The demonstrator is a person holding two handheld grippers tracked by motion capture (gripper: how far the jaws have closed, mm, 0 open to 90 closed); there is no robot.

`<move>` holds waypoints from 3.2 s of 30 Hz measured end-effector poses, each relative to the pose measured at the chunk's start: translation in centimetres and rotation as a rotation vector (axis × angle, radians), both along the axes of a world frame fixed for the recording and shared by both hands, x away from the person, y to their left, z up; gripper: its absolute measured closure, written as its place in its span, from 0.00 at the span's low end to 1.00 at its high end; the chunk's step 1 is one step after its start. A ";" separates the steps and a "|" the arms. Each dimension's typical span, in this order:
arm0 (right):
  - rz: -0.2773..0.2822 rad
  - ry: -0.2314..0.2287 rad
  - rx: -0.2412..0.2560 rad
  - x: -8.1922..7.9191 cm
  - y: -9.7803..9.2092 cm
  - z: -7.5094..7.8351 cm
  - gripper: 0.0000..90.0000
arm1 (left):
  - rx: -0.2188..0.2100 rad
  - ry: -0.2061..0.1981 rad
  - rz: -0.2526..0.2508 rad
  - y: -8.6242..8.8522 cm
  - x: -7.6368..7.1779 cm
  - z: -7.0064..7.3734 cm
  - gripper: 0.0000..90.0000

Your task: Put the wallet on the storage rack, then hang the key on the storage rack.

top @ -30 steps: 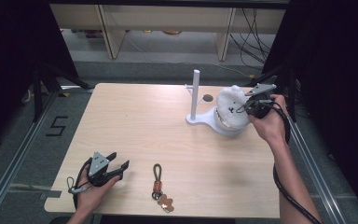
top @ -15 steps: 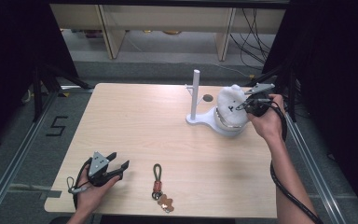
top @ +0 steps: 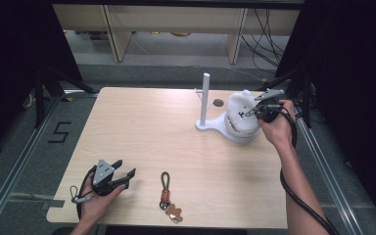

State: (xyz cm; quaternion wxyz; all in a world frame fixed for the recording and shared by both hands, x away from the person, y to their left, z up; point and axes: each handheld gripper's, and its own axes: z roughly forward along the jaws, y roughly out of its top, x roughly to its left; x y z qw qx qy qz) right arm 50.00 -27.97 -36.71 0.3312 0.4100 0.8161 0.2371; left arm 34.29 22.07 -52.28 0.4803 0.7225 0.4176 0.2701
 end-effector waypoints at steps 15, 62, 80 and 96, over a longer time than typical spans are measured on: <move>-0.039 -0.046 -0.045 0.2 -0.1 -1.7 0.89 | 0.006 0.000 -0.004 -0.1 -0.1 0.0 0.41; -0.176 -0.063 0.133 -1.7 -0.5 -1.0 0.50 | 0.024 0.003 -0.006 -0.2 -0.1 0.0 0.41; -0.139 -0.104 0.267 -7.6 0.4 -3.5 0.53 | -0.032 0.047 -0.029 -0.4 -1.0 2.1 0.40; -0.168 -0.024 0.365 -11.3 1.5 -8.7 0.53 | -0.003 0.184 -0.079 -1.4 -1.4 4.7 0.41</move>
